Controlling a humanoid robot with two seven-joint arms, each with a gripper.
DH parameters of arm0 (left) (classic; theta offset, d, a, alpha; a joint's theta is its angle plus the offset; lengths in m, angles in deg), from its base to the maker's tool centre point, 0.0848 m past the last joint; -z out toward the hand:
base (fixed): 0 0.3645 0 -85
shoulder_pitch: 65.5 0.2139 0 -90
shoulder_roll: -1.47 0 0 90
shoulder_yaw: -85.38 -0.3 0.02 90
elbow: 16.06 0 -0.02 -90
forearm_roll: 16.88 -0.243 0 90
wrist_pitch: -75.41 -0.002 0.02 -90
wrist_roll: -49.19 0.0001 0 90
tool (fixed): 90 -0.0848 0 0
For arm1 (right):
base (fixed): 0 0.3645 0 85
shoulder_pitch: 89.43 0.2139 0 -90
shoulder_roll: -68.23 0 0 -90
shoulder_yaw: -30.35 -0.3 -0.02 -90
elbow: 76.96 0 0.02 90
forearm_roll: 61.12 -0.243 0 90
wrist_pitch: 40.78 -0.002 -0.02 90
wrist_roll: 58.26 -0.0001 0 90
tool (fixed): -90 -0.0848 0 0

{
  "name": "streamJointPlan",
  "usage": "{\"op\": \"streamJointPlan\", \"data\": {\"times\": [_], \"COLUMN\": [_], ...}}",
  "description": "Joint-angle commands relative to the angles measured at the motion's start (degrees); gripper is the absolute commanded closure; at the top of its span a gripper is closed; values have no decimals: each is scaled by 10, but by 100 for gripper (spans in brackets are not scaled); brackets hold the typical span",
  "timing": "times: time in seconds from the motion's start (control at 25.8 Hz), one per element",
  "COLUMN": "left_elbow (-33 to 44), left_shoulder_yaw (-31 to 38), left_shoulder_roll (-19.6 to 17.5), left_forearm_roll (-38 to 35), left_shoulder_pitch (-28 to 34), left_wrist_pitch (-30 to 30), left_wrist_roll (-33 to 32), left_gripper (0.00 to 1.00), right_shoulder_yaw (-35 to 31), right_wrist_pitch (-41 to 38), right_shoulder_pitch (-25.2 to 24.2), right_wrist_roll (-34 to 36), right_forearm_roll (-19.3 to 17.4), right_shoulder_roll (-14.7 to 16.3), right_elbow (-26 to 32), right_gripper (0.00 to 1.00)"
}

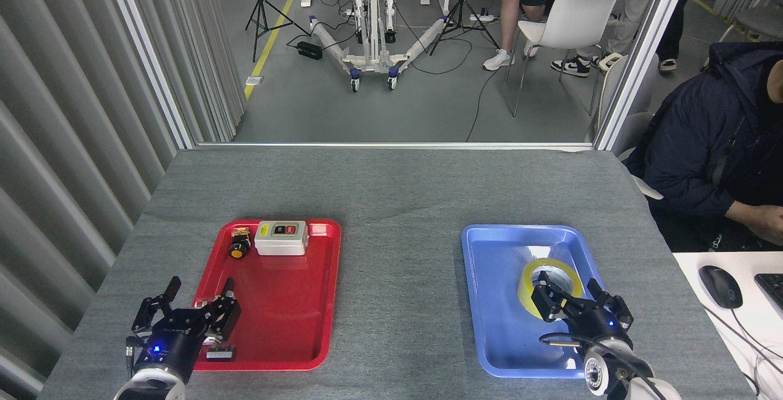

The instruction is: Place and move tape with both arms

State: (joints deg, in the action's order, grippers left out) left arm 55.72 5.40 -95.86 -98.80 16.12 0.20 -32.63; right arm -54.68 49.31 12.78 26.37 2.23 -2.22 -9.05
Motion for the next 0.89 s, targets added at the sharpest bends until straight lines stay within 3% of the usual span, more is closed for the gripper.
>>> {"op": "streamJointPlan", "data": {"times": [0.0, 0.12, 0.31, 0.39, 0.5, 0.85], "left_elbow": [0, 0, 1, 1, 2, 1], "left_shoulder_yaw": [0, 0, 0, 0, 0, 2], "left_shoulder_roll": [-1, -1, -1, -1, 0, -1], "left_forearm_roll": [0, 0, 0, -1, -1, 1], "left_shoulder_pitch": [0, 1, 1, 1, 3, 7], "left_wrist_pitch": [0, 0, -1, -1, -1, -3], "left_wrist_roll": [0, 0, 0, 0, 0, 0], "left_gripper": [0, 0, 0, 0, 0, 0], "right_shoulder_yaw": [-39, -67, -167, -177, -171, -171], "right_wrist_pitch": [-61, -65, -120, -134, -132, -94], "right_shoulder_pitch": [-13, -24, -72, -86, -112, -185], "right_wrist_roll": [52, 99, 120, 120, 120, 121], "right_forearm_roll": [56, 124, 290, 303, 302, 295], "right_shoulder_roll": [-28, -43, -121, -138, -141, -144], "right_elbow": [3, 24, 122, 168, 209, 240], "right_gripper": [3, 3, 3, 3, 3, 0]}}
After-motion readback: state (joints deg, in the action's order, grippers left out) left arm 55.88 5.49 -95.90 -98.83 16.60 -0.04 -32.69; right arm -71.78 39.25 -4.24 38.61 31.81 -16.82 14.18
